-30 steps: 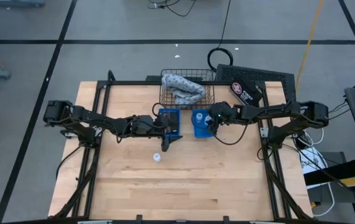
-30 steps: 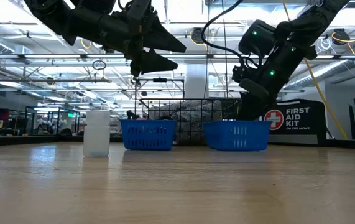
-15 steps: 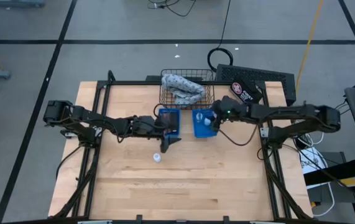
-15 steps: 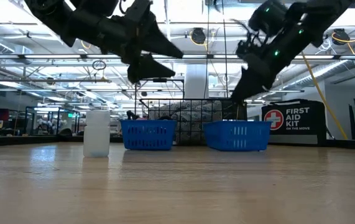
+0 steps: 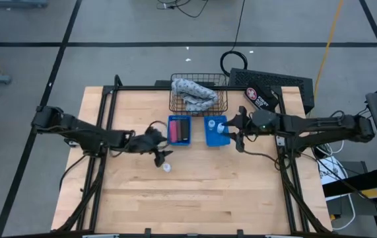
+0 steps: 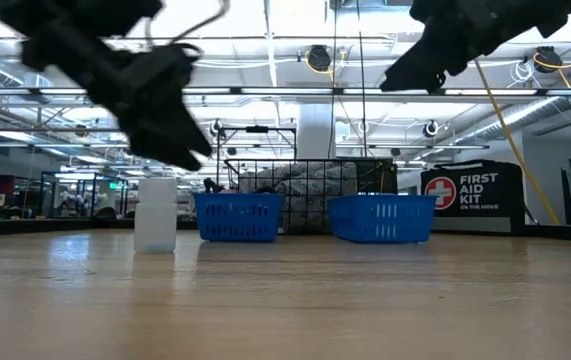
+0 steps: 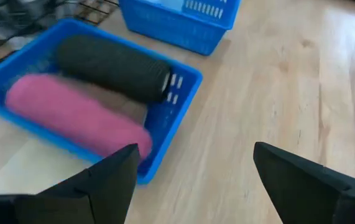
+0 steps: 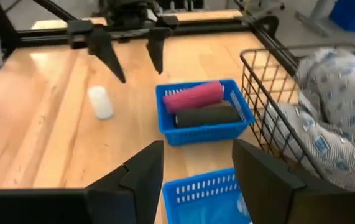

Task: Pick & Place Medicine items
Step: Put the white pill bottle into the right blue bin

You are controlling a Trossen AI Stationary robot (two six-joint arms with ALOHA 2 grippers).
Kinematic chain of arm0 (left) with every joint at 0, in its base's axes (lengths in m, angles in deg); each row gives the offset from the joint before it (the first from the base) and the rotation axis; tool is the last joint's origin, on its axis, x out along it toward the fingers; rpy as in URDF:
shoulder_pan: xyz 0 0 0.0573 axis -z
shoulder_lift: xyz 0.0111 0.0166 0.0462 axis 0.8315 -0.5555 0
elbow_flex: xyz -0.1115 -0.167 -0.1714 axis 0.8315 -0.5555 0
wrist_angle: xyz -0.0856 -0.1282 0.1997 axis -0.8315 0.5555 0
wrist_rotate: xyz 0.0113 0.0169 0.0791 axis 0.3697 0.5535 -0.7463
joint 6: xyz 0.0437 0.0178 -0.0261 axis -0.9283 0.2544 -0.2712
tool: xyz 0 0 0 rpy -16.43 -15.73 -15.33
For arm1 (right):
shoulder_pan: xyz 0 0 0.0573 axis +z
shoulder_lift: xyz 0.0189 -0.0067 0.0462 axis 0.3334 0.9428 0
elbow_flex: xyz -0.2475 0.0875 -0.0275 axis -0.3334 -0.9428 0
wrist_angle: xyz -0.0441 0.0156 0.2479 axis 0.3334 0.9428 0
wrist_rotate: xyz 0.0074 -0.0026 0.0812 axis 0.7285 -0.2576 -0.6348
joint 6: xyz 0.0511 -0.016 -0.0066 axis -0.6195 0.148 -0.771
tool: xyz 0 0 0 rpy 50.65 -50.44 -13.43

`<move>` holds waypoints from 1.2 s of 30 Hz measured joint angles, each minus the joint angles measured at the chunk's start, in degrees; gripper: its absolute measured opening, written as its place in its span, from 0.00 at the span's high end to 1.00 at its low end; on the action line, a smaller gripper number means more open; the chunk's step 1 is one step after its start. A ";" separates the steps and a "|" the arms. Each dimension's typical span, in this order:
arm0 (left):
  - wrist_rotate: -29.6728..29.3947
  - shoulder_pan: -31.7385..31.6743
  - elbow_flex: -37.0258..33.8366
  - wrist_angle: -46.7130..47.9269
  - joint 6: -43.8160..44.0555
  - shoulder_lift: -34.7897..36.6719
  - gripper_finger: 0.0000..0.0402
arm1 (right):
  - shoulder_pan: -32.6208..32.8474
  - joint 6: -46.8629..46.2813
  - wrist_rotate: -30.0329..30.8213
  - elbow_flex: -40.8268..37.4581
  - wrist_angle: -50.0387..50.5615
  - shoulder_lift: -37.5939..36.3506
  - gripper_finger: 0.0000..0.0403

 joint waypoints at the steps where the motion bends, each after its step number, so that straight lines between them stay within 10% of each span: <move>1: -1.81 1.09 -2.17 -1.70 0.98 1.19 0.19 | 0.47 0.41 0.06 0.00 -0.15 -0.31 0.56; 12: -5.19 14.29 -17.74 -12.70 16.40 7.36 0.23 | 1.31 2.50 0.29 -0.01 -1.28 0.26 0.57; 36: -12.55 21.26 -13.71 -35.88 8.04 -25.70 0.29 | 1.31 3.29 0.29 0.00 -1.42 1.35 0.58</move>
